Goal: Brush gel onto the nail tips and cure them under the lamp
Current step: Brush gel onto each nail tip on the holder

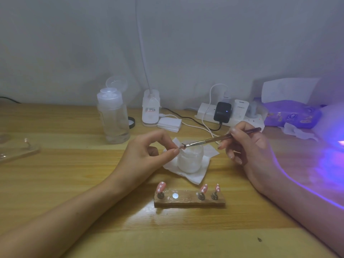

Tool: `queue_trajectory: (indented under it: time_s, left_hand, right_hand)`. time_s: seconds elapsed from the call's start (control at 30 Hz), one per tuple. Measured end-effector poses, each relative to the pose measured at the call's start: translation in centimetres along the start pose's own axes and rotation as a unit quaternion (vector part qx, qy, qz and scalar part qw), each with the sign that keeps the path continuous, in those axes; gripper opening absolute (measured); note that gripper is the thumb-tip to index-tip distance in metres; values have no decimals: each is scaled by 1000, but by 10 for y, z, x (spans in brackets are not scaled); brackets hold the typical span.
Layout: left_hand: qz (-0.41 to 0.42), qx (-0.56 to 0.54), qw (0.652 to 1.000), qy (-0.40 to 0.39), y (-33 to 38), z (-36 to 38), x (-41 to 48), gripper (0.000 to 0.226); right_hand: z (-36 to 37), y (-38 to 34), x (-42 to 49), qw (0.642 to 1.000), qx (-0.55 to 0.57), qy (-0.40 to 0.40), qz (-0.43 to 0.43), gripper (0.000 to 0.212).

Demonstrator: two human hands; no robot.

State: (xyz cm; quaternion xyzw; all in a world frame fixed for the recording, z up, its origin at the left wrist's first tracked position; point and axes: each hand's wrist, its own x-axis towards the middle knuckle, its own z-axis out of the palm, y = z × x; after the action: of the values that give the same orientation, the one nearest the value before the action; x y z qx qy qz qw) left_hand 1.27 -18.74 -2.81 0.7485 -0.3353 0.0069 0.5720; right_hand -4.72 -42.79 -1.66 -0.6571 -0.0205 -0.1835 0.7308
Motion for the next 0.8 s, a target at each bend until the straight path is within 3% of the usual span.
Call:
queue_trajectory:
  time_s: [0.13, 0.5, 0.63, 0.8]
  left_hand:
    - [-7, -7, 1000, 1, 1, 0, 0, 15]
    - [-24, -16, 1000, 4, 5, 0, -1, 13]
    - [-27, -23, 999, 2, 7, 1, -1, 12]
    - [-29, -29, 999, -1, 7, 1, 0, 13]
  right_hand:
    - [-2, 0, 1, 999, 7, 32, -5, 34]
    - [-1, 2, 0, 1000, 3, -5, -9, 22]
    - [-2, 3, 2, 1000, 0, 26, -3, 25]
    - [-1, 2, 1, 1000, 0, -9, -7, 25]
